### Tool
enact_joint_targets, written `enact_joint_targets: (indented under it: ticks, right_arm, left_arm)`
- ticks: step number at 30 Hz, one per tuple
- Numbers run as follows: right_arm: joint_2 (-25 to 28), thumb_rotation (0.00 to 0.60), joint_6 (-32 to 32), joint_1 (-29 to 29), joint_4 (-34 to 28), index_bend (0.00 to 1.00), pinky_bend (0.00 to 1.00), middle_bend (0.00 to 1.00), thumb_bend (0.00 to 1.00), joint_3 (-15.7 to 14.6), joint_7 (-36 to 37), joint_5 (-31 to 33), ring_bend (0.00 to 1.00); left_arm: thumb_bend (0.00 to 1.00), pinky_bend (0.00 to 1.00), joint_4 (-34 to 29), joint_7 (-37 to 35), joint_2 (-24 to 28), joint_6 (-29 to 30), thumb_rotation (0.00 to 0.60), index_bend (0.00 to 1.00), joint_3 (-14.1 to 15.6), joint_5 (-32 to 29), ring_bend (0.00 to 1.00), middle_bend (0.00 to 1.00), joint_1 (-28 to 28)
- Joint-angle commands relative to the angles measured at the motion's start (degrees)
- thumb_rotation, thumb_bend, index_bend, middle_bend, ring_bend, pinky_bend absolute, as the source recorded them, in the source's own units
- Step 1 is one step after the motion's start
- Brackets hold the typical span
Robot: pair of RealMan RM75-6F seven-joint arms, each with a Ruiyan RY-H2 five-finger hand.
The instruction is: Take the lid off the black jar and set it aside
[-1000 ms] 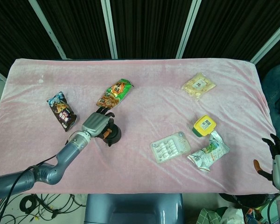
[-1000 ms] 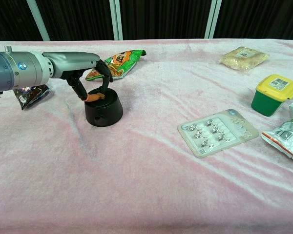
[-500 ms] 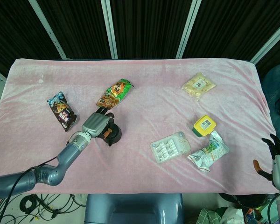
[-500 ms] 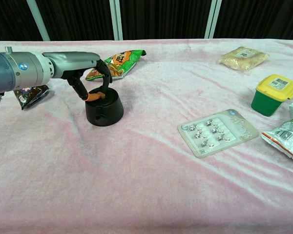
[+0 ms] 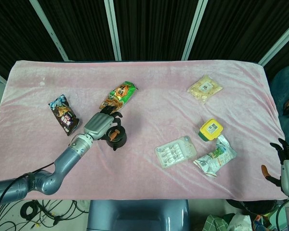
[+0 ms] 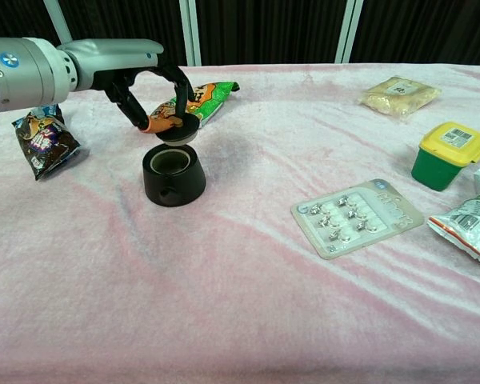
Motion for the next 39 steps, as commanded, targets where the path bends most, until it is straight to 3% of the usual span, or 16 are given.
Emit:
enact_joint_targets:
  ticks: [1, 11, 17, 23, 32, 39]
  right_arm:
    - [0.0, 0.6, 0.0, 0.0, 0.0, 0.21, 0.21, 0.08, 0.26, 0.0, 0.0, 0.1, 0.13]
    - [0.2, 0.6, -0.1, -0.2, -0.3, 0.21, 0.21, 0.08, 0.26, 0.0, 0.2, 0.4, 0.13]
    - [0.2, 0.6, 0.1, -0.3, -0.5, 0.21, 0.21, 0.08, 0.26, 0.0, -0.1, 0.4, 0.13]
    - [0.2, 0.6, 0.0, -0.2, -0.5, 0.21, 0.21, 0.08, 0.26, 0.0, 0.0, 0.5, 0.13]
    - [0.3, 0.6, -0.1, -0.2, -0.5, 0.21, 0.21, 0.08, 0.26, 0.1, 0.2, 0.6, 0.13]
    - [0.3, 0.6, -0.2, -0.1, -0.5, 0.21, 0.21, 0.08, 0.26, 0.1, 0.3, 0.7, 0.13]
  left_arm:
    - [0.44, 0.01, -4.3, -1.3, 4.9, -1.5, 0.6, 0.59, 1.3, -0.1, 0.0, 0.22, 1.4]
    - [0.43, 0.01, -11.0, -3.1, 14.7, 0.7, 0.6, 0.59, 8.0, 7.3, 0.0, 0.22, 8.3]
    - [0.43, 0.01, -9.9, -7.3, 16.3, 2.9, 0.6, 0.59, 11.5, 15.9, 0.0, 0.22, 12.2]
    - [0.43, 0.01, -3.8, -12.8, 13.7, 4.8, 0.6, 0.59, 14.1, 21.4, 0.0, 0.22, 14.6]
    - [0.43, 0.0, 8.5, -22.6, 5.9, 7.9, 0.6, 0.59, 15.7, 28.8, 0.0, 0.22, 15.9]
    - [0.43, 0.0, 13.9, -28.9, 1.5, 8.1, 0.6, 0.58, 16.1, 32.2, 0.0, 0.21, 14.6]
